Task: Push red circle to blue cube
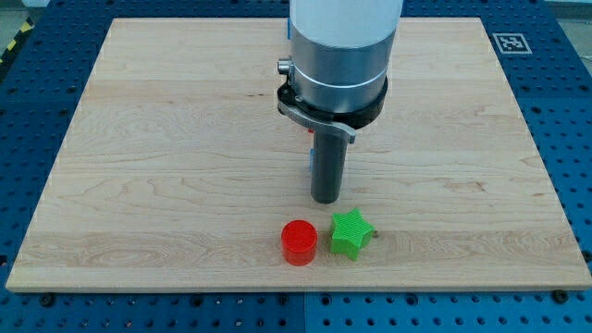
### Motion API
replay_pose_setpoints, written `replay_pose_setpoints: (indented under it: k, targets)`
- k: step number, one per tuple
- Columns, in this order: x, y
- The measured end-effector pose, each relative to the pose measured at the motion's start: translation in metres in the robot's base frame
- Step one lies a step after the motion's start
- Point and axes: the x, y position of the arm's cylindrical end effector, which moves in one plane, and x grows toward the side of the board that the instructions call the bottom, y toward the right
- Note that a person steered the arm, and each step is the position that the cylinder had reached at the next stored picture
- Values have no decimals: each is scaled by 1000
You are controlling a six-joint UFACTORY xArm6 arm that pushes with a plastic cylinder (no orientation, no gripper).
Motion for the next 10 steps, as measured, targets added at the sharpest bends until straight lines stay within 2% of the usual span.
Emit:
replay_pose_setpoints:
  k: [2, 4, 6, 7, 10]
  targets:
    - [-29, 0]
    - [-22, -20]
    - [56, -119]
    - [95, -108]
    - [85, -4]
